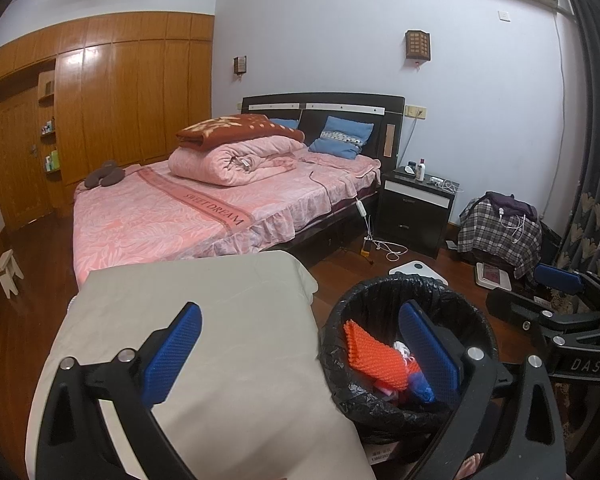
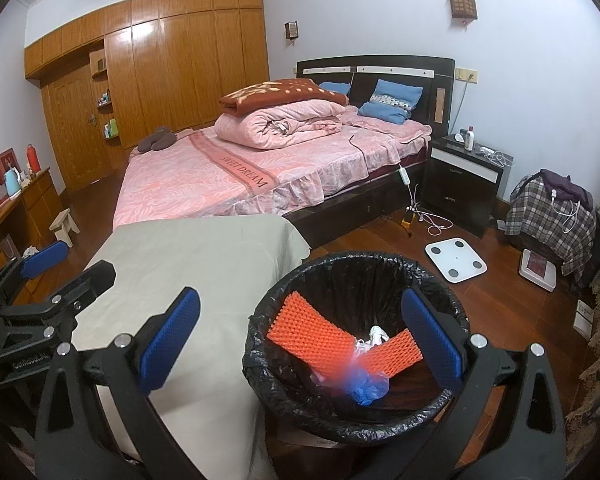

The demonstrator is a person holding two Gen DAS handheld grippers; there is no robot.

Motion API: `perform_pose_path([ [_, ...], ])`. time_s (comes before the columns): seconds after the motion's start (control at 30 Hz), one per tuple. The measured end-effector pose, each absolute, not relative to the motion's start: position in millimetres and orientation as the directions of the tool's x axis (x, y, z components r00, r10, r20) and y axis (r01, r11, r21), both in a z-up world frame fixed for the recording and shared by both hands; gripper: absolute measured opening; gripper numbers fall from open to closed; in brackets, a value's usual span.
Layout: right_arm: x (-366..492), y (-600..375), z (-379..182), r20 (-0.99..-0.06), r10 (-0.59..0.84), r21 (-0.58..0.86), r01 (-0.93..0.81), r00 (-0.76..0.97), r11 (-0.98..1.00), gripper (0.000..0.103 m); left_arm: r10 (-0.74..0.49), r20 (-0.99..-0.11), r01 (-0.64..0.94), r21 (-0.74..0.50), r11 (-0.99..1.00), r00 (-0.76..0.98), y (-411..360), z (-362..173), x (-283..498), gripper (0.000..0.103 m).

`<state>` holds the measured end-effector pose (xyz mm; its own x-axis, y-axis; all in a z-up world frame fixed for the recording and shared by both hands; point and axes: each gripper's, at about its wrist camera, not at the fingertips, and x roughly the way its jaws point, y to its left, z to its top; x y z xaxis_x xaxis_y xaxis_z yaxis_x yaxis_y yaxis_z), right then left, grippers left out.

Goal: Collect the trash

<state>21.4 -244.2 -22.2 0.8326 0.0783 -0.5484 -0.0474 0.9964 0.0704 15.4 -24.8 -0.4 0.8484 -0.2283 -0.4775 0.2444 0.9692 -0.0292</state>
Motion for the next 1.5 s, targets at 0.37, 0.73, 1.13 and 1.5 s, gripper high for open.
perform_pose_path([
  [0.37,21.0,-243.5,-21.6,-0.549,0.079,0.071,-0.047,0.832,0.996,0.098,-0.228,-0.478,0.245,-0.029,0.969,0.848,-24.7,0.9,15.3,0.097],
  [0.73,20.4,-240.0,-21.0,-0.549,0.080,0.073,-0.047,0.832,0.996,0.098,-0.228,-0.479,0.244,-0.029,0.969,0.848,-23.6,1.1,15.1,0.097],
  [1.13,20.8,-241.2,-21.2,-0.550,0.080,0.074,-0.048,0.831,0.996,0.098,-0.228,-0.479,0.244,-0.029,0.969,0.848,-23.9,2.3,15.4,0.097],
  [1.5,20.8,-241.5,-21.1,-0.550,0.080,0.074,-0.048,0.831,0.996,0.098,-0.228,-0.480,0.244,-0.029,0.969,0.847,-24.2,2.9,16.2,0.097],
])
